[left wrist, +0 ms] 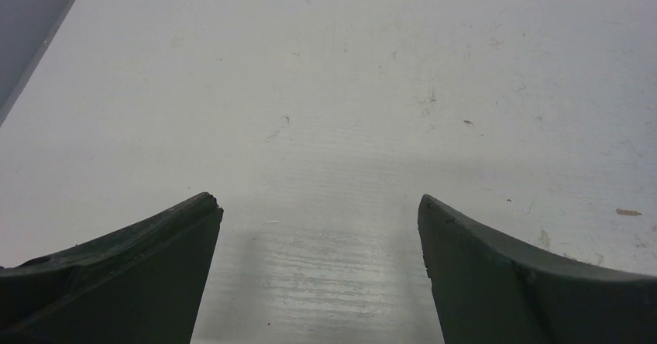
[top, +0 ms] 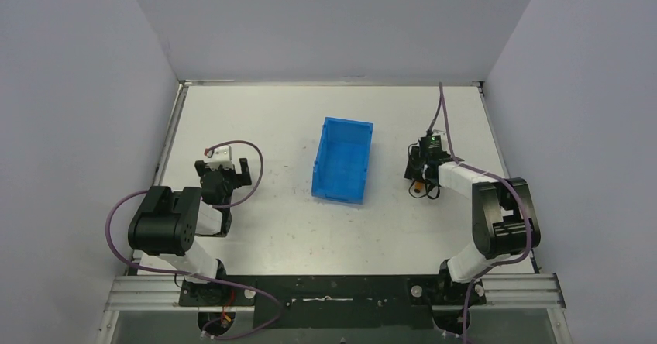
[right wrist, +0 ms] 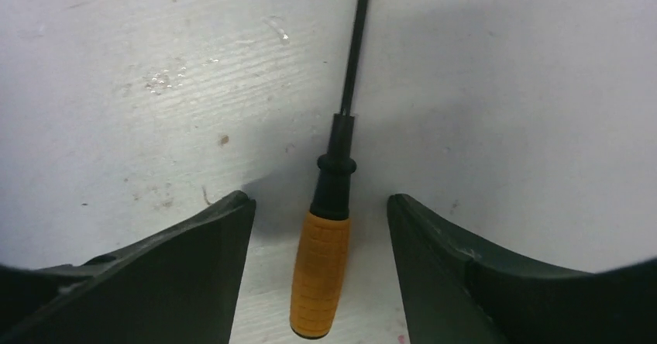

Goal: Put the screwdriver in the bin

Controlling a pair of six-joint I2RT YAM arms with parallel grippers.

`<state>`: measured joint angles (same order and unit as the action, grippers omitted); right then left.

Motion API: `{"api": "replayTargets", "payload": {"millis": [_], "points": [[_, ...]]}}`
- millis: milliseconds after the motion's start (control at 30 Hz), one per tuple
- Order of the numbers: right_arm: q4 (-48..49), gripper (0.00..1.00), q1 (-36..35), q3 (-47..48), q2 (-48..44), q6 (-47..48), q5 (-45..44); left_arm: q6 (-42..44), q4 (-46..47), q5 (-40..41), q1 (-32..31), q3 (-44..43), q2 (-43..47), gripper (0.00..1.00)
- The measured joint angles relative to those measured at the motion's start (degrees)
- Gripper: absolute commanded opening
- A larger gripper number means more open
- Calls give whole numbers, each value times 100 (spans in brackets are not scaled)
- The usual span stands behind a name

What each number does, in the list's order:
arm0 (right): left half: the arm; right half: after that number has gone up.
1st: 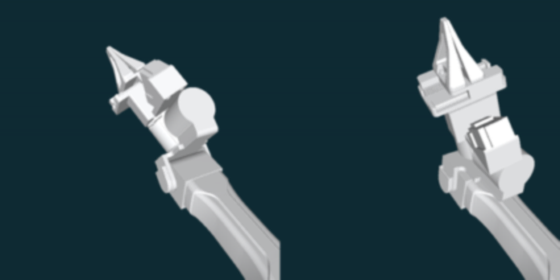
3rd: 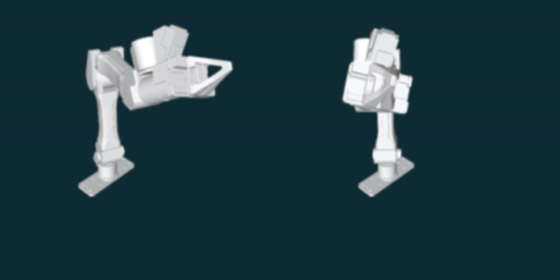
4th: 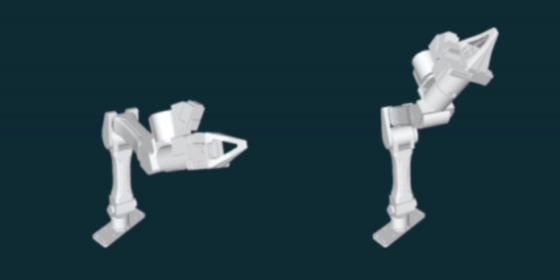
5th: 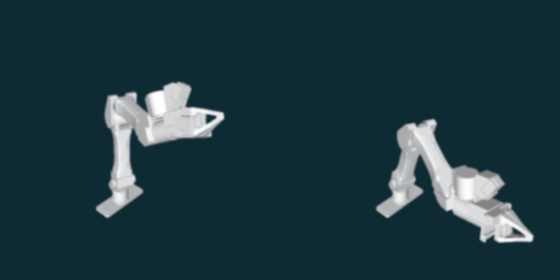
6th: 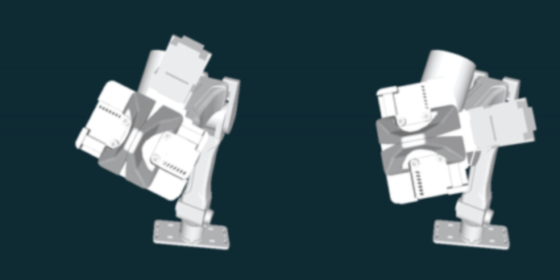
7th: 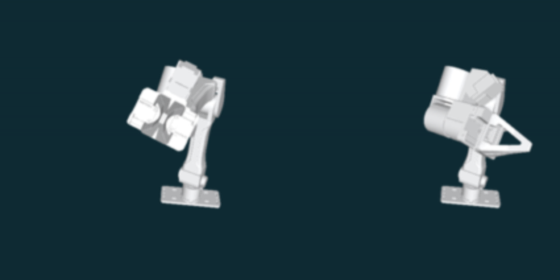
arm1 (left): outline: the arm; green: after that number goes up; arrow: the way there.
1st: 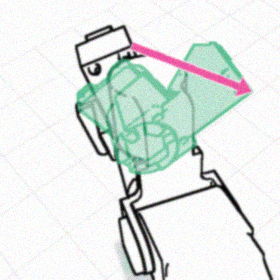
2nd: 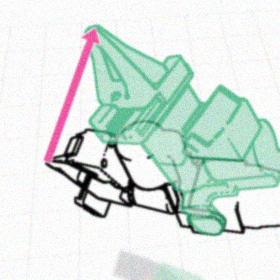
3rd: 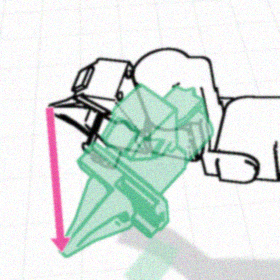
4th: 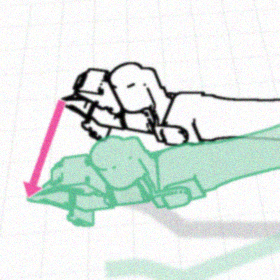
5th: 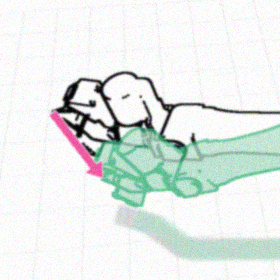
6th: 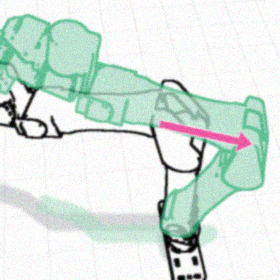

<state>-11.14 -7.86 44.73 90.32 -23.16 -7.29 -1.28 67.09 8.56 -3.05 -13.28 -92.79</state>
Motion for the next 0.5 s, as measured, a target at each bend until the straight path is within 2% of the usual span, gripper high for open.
{"api": "replayTargets", "payload": {"millis": [33,67,100,133,300,500], "points": [[20,32,0,28,42,20,31,0,0,0,0,0,0,97],[42,18,-2,28,70,37,11,0,0,0,0,0,0,97],[46,6,0,28,70,61,33,0,0,0,0,0,0,97],[52,0,0,28,70,61,31,0,0,-2,0,0,0,97],[-184,0,15,28,-111,46,66,0,-2,0,0,0,0,97],[-1152,0,-280,533,-1099,42,-59,0,0,0,0,0,0,97]]}}
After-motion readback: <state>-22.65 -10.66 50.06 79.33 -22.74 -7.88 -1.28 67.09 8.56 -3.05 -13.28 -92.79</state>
